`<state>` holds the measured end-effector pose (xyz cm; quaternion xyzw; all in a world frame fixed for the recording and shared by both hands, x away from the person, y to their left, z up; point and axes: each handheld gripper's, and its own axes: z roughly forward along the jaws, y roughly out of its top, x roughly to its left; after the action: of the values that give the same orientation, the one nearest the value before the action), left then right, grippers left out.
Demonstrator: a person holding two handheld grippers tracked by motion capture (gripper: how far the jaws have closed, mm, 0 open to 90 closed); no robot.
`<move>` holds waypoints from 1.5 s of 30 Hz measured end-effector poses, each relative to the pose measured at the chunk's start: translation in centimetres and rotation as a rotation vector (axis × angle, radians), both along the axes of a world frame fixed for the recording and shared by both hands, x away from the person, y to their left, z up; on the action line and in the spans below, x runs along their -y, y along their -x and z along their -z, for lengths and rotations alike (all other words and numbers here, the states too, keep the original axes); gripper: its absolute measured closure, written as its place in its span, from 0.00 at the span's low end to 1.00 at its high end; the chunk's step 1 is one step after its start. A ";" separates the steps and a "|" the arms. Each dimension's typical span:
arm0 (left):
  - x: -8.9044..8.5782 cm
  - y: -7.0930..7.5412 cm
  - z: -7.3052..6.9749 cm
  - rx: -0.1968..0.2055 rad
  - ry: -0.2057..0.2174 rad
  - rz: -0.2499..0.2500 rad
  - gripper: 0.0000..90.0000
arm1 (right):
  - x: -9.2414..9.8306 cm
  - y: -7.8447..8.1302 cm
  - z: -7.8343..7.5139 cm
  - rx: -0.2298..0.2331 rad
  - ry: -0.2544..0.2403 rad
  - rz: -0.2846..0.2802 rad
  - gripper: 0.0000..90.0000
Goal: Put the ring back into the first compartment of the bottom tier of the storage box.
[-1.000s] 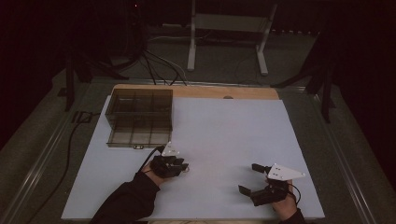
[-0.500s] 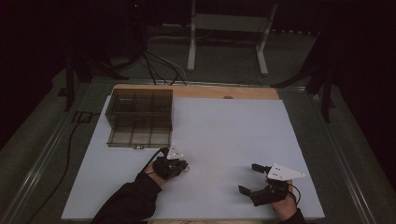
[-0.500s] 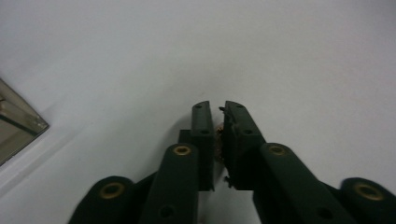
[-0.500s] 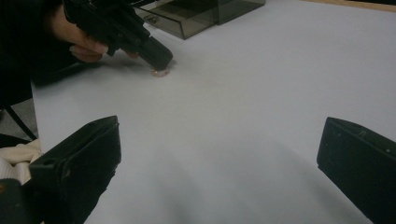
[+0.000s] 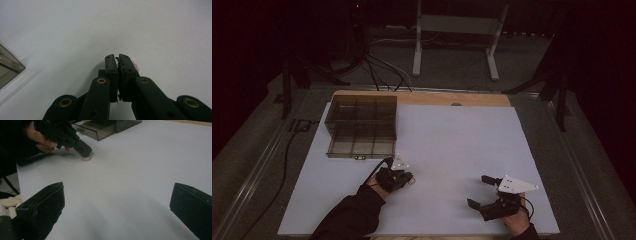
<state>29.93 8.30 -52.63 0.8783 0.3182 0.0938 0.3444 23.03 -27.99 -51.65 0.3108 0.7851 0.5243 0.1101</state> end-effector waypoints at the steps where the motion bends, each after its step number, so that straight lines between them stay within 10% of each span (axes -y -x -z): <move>1: 0.0 0.0 0.0 -0.003 0.003 0.002 0.99 | 0.0 0.0 0.0 0.000 -0.001 0.001 0.00; 45: -0.4 0.6 -2.1 0.032 0.043 0.025 1.00 | 0.0 0.1 0.0 0.000 -0.002 0.002 0.00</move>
<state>29.32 8.74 -50.55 0.8731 0.3035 0.0965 0.3692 22.96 -28.02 -51.60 0.3118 0.7842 0.5250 0.1105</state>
